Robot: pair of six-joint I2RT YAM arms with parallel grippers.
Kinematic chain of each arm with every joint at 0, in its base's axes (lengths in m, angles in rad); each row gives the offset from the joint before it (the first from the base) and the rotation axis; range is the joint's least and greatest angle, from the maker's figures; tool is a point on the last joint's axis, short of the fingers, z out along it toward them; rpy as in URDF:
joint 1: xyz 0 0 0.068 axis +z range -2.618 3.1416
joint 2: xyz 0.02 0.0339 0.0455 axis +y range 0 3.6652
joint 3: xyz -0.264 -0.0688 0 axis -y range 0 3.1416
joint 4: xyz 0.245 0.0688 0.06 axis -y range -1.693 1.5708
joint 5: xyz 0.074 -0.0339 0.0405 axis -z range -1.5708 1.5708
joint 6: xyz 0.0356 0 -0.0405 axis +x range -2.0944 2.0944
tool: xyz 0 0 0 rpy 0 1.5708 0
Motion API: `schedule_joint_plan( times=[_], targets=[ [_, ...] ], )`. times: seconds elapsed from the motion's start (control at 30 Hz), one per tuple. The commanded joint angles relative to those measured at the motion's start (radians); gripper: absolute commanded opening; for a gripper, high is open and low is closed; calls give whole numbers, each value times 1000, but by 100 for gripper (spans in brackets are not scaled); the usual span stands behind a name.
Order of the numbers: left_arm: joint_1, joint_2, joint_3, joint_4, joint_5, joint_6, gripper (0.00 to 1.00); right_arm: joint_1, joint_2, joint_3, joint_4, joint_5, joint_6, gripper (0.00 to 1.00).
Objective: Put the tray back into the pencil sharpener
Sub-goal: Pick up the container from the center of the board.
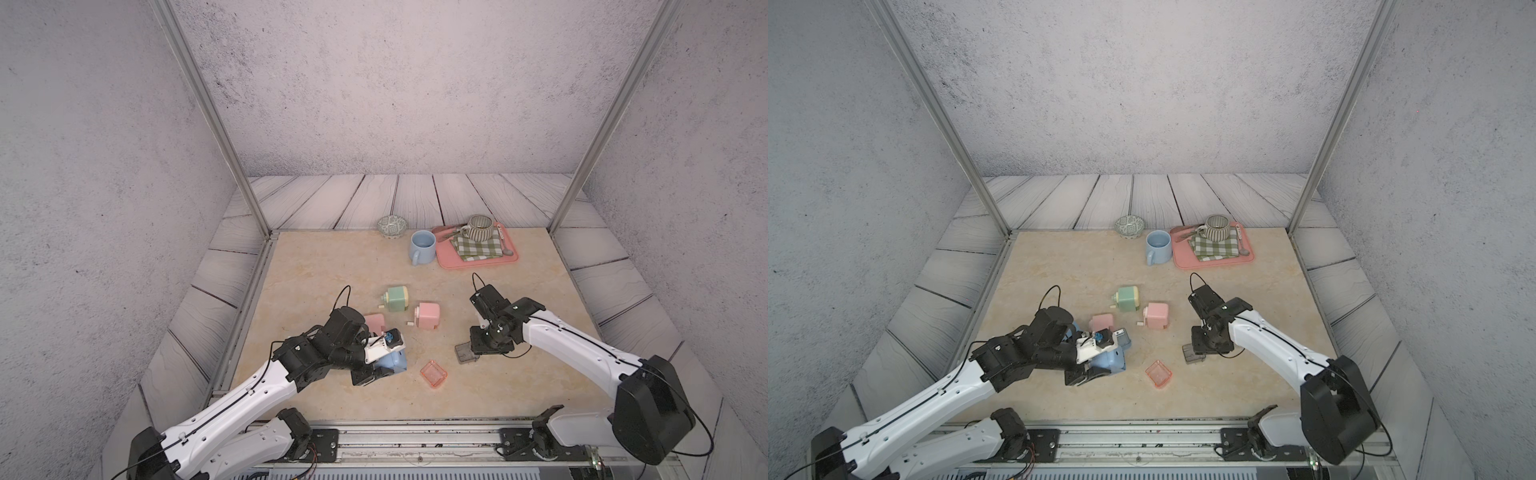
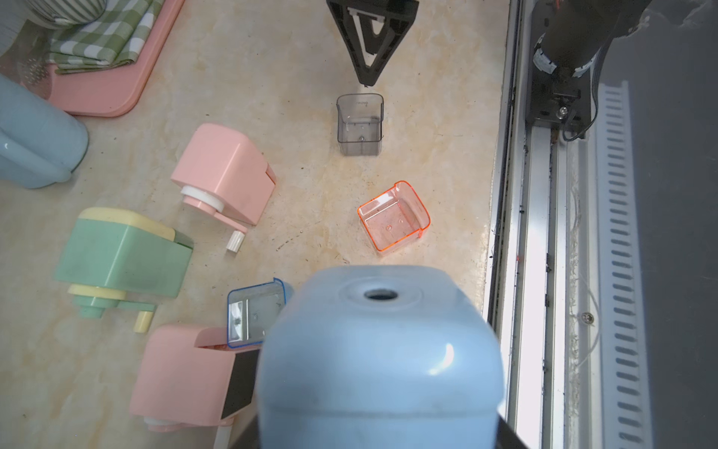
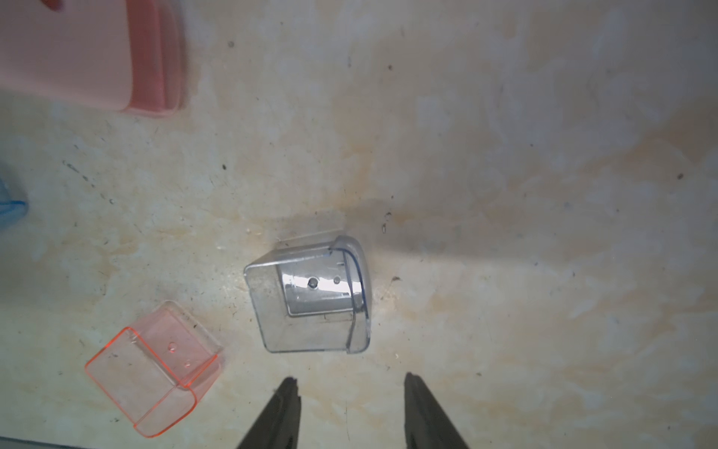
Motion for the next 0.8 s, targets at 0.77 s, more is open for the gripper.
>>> schedule_joint_plan(
  times=[0.77],
  targets=[
    [-19,54,14,61,-23,41,21,-10,164,-6,105,43,-125,25]
  ],
)
